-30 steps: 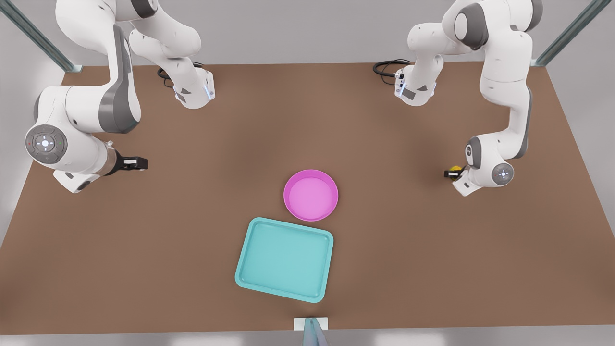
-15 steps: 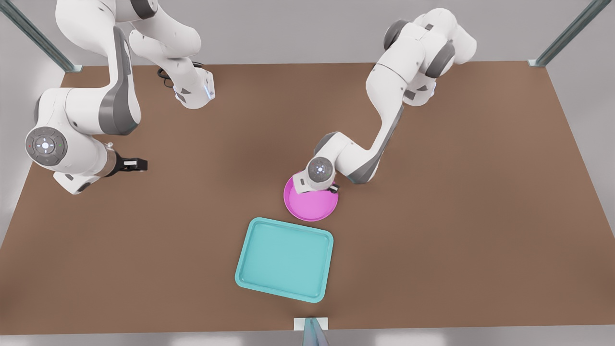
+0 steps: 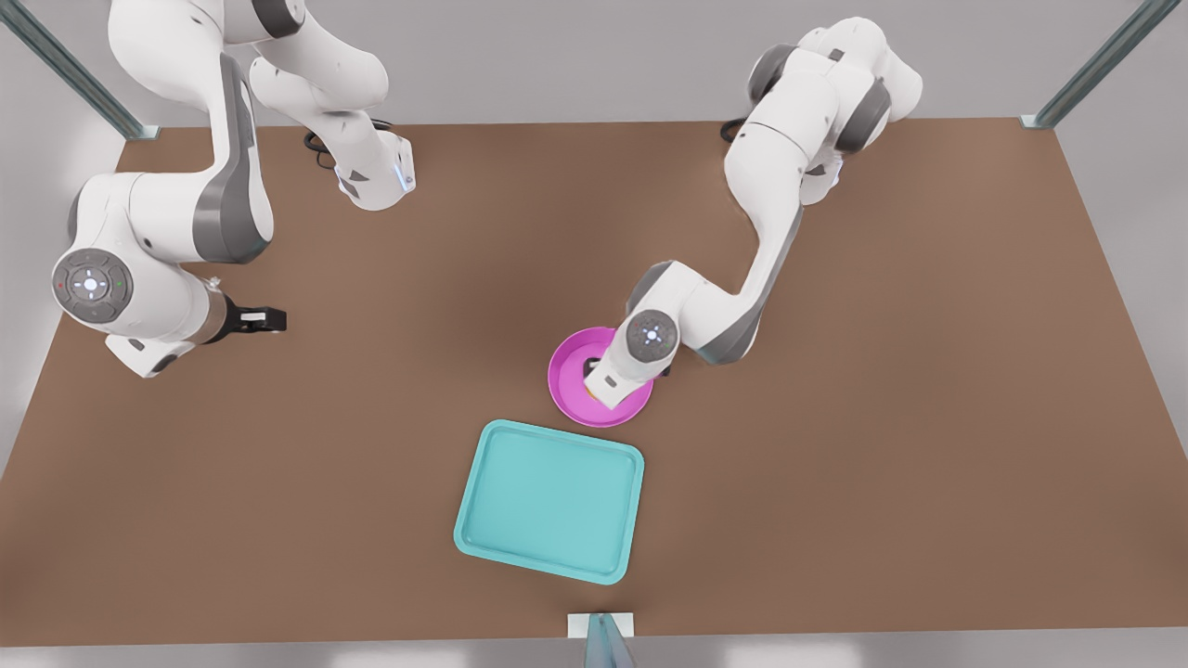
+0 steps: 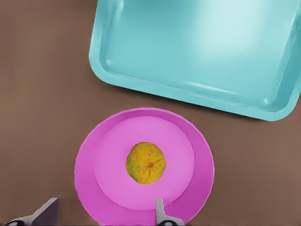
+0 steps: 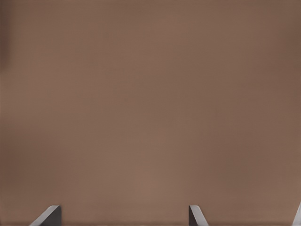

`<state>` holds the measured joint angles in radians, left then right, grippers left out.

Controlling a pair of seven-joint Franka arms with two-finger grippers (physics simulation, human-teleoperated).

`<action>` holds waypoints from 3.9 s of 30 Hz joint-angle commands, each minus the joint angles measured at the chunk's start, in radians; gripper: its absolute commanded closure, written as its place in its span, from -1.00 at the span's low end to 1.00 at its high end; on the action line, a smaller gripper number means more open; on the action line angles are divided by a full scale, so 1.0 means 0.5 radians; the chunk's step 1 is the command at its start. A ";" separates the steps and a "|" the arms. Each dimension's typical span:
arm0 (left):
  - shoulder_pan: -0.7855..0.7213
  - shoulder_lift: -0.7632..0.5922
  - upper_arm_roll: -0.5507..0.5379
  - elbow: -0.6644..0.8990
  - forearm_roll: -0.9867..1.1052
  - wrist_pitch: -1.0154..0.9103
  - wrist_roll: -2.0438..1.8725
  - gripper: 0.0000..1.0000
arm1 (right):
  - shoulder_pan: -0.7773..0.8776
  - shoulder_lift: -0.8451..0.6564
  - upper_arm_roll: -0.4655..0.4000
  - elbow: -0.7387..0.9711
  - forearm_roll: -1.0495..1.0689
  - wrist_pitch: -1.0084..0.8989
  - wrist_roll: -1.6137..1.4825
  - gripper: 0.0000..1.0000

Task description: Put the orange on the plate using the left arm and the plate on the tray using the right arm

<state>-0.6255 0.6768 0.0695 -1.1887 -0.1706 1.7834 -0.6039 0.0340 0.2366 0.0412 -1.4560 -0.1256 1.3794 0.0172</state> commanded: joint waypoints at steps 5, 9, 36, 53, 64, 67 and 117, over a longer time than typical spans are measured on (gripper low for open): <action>0.266 -0.816 0.467 -0.064 0.270 -1.229 0.833 -1.00 | 0.254 0.082 0.006 -0.708 0.699 1.075 0.015 -1.00; 0.828 -1.182 -0.124 -0.507 0.381 -0.885 0.867 -1.00 | 0.466 0.097 0.046 -1.021 0.908 1.616 0.223 -1.00; 0.800 -0.985 -0.127 -0.203 0.369 -1.070 0.876 -1.00 | 0.997 0.947 0.129 -0.478 1.374 1.779 0.174 -1.00; 0.800 -0.989 -0.127 -0.200 0.369 -1.070 0.876 -1.00 | 1.003 1.070 0.126 -0.355 1.365 1.858 0.171 -0.94; 0.800 -0.989 -0.127 -0.200 0.369 -1.070 0.876 -1.00 | 1.009 1.098 0.129 -0.334 1.356 1.837 0.171 -0.20; 0.800 -0.989 -0.127 -0.200 0.369 -1.070 0.876 -1.00 | 1.006 1.098 0.129 -0.334 1.356 1.828 0.165 0.23; 0.806 -0.973 -0.102 -0.200 0.372 -1.060 0.883 -1.00 | 0.469 1.509 0.040 0.614 1.500 1.625 0.285 0.56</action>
<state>-0.2225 0.1909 0.0184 -1.2890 0.0156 1.2528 -0.1657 0.2683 0.9900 0.0617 -1.1503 0.6312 2.1908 0.1185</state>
